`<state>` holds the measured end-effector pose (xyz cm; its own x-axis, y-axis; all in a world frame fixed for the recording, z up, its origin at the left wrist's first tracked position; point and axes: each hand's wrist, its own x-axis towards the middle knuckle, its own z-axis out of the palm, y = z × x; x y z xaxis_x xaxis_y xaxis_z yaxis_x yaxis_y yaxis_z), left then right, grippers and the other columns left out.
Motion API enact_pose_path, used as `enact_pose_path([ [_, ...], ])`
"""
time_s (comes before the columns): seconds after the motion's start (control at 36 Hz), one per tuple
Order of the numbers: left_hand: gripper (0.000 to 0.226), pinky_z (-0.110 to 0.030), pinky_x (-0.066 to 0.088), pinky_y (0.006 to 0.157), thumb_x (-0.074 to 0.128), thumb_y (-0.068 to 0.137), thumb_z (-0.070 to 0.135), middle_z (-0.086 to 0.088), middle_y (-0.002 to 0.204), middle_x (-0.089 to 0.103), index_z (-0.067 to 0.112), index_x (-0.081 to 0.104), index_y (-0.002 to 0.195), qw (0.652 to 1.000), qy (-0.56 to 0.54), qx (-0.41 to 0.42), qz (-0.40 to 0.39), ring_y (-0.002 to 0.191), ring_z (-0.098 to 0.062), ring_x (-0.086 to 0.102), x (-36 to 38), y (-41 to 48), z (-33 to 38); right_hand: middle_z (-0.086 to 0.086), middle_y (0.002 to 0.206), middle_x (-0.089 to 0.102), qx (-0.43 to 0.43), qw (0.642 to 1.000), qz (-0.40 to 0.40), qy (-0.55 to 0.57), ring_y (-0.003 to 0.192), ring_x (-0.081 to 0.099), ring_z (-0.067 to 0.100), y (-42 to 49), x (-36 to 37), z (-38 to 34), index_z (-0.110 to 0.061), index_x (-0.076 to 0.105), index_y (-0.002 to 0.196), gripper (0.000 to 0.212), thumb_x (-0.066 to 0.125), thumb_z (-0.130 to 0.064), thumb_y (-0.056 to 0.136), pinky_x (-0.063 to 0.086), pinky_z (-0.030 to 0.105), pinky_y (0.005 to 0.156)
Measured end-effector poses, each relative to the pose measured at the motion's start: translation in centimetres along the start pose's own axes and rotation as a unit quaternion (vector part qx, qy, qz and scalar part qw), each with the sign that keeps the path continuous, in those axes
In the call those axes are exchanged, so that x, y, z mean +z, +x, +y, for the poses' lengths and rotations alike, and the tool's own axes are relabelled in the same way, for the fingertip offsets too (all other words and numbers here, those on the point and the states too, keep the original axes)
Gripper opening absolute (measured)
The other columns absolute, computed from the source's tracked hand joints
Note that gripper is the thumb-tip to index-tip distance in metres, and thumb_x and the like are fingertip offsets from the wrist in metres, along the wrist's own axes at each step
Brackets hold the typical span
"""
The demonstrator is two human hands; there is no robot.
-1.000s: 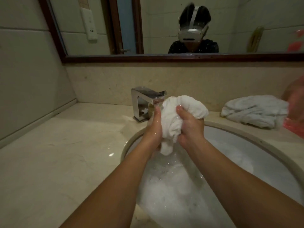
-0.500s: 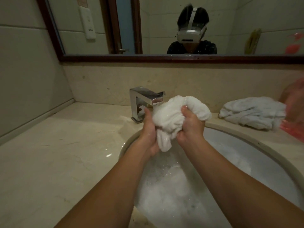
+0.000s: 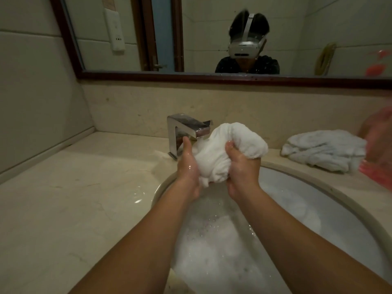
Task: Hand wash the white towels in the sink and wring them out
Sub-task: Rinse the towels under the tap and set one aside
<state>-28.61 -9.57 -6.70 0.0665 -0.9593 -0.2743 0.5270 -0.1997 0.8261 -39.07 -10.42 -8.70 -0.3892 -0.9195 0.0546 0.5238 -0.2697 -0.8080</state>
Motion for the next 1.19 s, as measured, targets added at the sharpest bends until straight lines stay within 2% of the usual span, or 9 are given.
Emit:
enact_pose_path([
  [0.14,0.064,-0.053,0.066,0.084,0.044,0.102,0.071,-0.011,0.104,0.080,0.015,0.073,0.112,0.995,0.042,0.022,0.091,0.092,-0.035,0.078,-0.8,1.6,-0.6,0.008,0.124,0.078,0.008,1.000,-0.019,-0.015,0.112,0.077,0.024,-0.8,0.2,1.3,-0.009,0.065,0.137,0.045,0.078,-0.006,0.095,0.061,0.053,0.101],
  [0.28,0.048,-0.050,0.063,0.094,0.045,0.111,0.047,-0.010,0.121,0.076,0.011,0.069,0.133,0.992,0.072,0.029,0.099,0.109,-0.034,0.074,-0.8,1.2,-0.3,0.010,0.121,0.079,0.028,0.999,-0.028,0.003,0.110,0.078,0.026,-1.5,0.8,0.9,-0.006,0.069,0.132,0.039,0.079,-0.005,0.094,0.061,0.055,0.099],
  [0.42,0.047,-0.048,0.064,0.090,0.052,0.108,0.052,-0.010,0.092,0.079,0.014,0.072,0.090,0.989,0.049,0.048,0.129,0.089,-0.029,0.076,-0.2,0.3,0.2,0.015,0.118,0.079,0.048,0.998,-0.027,0.028,0.109,0.077,0.031,-1.9,0.7,0.3,-0.004,0.072,0.124,0.030,0.076,-0.002,0.095,0.060,0.058,0.099],
  [0.5,0.064,-0.046,0.059,0.097,0.042,0.103,0.069,-0.010,0.091,0.077,0.013,0.071,0.091,0.984,0.079,0.053,0.151,0.091,-0.030,0.073,-0.2,0.5,0.1,0.019,0.120,0.078,0.059,0.997,-0.028,0.036,0.111,0.076,0.035,-1.7,0.2,0.2,-0.001,0.071,0.126,0.032,0.075,-0.002,0.095,0.059,0.061,0.099],
  [0.61,0.128,-0.059,0.052,0.106,0.012,0.056,0.113,-0.012,0.128,0.073,0.025,0.068,0.130,0.974,0.179,0.060,0.125,0.117,-0.040,0.068,-1.9,4.5,-2.1,0.023,0.122,0.076,0.087,0.995,-0.025,0.046,0.112,0.075,0.042,-0.9,-1.0,-0.3,0.002,0.070,0.129,0.042,0.079,-0.006,0.090,0.057,0.068,0.099],
  [0.72,0.087,-0.054,0.054,0.106,0.021,0.099,0.082,-0.014,0.122,0.075,0.014,0.071,0.124,0.982,0.183,0.022,0.044,0.116,-0.035,0.070,-1.4,-0.6,0.3,0.024,0.122,0.076,0.119,0.991,-0.035,0.043,0.111,0.075,0.043,-0.6,-2.3,-1.3,0.002,0.070,0.130,0.044,0.078,-0.008,0.088,0.056,0.066,0.101],
  [0.86,0.080,-0.054,0.056,0.104,0.027,0.101,0.079,-0.014,0.098,0.081,0.019,0.079,0.097,0.993,0.120,-0.016,-0.012,0.109,-0.037,0.073,-1.8,-0.7,0.7,0.026,0.121,0.075,0.190,0.977,-0.084,0.043,0.106,0.076,0.044,-1.7,-2.0,-2.1,0.002,0.071,0.127,0.041,0.068,-0.014,0.090,0.059,0.057,0.096],
  [1.03,0.074,-0.049,0.058,0.096,0.039,0.101,0.074,-0.020,0.112,0.079,0.013,0.077,0.120,0.995,0.087,-0.024,-0.048,0.109,-0.040,0.073,-2.0,-0.4,1.1,0.029,0.126,0.072,0.209,0.973,-0.093,-0.015,0.117,0.071,0.047,-1.5,-1.1,-1.4,0.004,0.069,0.133,0.049,0.060,-0.021,0.092,0.053,0.062,0.106],
  [1.19,0.063,-0.046,0.059,0.089,0.046,0.103,0.066,-0.013,0.096,0.081,0.013,0.080,0.101,0.995,0.076,0.033,-0.053,0.088,-0.028,0.079,-2.5,0.2,1.2,0.019,0.123,0.077,0.208,0.971,-0.087,-0.079,0.115,0.074,0.041,0.1,-1.1,-0.4,-0.016,0.073,0.132,0.078,0.072,-0.071,0.077,0.052,0.057,0.110],
])
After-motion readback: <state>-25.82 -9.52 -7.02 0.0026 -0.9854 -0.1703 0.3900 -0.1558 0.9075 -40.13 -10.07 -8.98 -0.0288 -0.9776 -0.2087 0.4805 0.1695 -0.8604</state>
